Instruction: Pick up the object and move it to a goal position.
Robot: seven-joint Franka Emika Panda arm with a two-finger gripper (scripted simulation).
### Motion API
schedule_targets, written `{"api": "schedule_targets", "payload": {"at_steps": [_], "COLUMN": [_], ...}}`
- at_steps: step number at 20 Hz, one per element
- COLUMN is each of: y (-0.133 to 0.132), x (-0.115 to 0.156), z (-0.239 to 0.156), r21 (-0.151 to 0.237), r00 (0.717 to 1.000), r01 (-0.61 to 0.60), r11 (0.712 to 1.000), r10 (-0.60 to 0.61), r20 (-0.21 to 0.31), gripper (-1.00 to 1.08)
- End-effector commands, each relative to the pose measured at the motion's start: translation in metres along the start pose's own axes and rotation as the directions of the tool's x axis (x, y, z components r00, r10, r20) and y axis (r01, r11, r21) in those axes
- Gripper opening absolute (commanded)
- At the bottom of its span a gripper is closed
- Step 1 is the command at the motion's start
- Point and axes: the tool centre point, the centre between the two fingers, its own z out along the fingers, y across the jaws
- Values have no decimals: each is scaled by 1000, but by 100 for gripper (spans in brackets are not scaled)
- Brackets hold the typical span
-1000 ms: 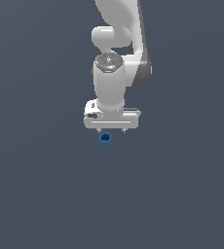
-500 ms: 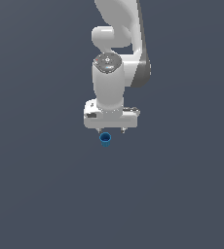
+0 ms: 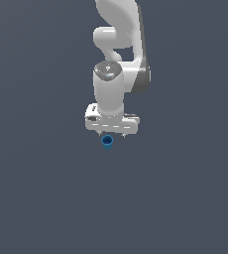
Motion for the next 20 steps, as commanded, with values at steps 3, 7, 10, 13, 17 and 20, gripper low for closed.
{"api": "schedule_targets", "payload": {"at_steps": [3,7,10,13,17,20], "y": [6,13,19,23,27,30], "x": [-5,-12,-17,-21,-25,-27], "z": [16,32,43,52,61,65], "r21": [-3,-7,-11,-14,-17,-18], "r00": [995,977,958,938,914,902], "r01": [-101,-213,-288,-347,-405,-432], "r11": [995,977,958,938,914,902], "r10": [101,213,288,347,405,432], "r20": [-1,-3,-6,-8,-12,-14], "gripper": [100,100,100,100,100,100]}}
